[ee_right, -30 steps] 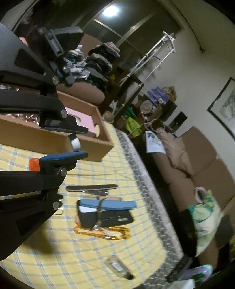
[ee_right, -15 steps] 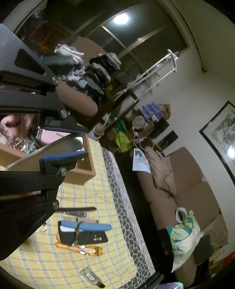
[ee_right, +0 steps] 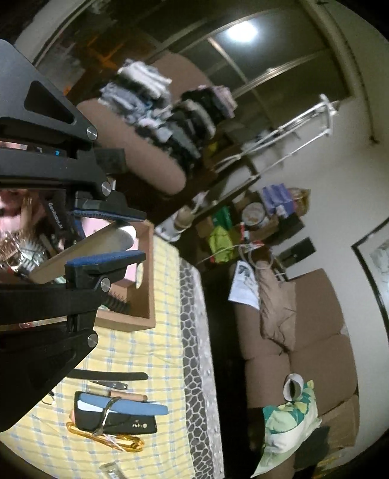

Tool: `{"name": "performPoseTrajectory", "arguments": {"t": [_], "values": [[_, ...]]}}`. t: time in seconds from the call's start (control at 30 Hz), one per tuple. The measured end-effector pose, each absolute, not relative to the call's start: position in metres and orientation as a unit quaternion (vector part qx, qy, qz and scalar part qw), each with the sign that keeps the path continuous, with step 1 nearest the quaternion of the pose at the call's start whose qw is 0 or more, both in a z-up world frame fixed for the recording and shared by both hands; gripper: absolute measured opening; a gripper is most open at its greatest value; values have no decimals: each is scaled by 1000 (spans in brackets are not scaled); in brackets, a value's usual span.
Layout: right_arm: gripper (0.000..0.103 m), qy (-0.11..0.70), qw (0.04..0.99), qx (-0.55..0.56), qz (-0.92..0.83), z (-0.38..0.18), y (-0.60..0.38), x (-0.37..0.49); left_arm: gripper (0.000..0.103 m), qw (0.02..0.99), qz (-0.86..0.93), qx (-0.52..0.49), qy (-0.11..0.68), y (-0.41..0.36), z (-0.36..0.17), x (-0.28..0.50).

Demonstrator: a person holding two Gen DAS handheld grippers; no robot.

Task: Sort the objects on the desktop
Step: 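Carry the tube and pale file into the cardboard box and open both tools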

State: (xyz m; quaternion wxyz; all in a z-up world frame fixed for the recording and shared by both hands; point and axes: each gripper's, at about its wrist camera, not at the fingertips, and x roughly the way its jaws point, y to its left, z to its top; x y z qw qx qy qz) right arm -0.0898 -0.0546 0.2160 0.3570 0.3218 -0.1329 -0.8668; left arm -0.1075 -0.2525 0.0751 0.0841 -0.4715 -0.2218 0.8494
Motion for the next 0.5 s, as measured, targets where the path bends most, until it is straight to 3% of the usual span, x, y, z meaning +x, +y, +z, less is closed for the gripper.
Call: {"name": "performPoseTrajectory", "arguments": {"t": [0.2, 0.27, 0.5], "values": [[19, -98, 322, 366, -868, 177, -82, -133, 17, 76, 842, -484, -226, -253, 62, -114], [19, -83, 306, 380, -869, 164, -93, -149, 29, 76, 841, -478, -244, -257, 66, -113], [21, 3, 239, 425, -873, 128, -130, -195, 38, 80, 848, -442, -281, -277, 96, -101]]}}
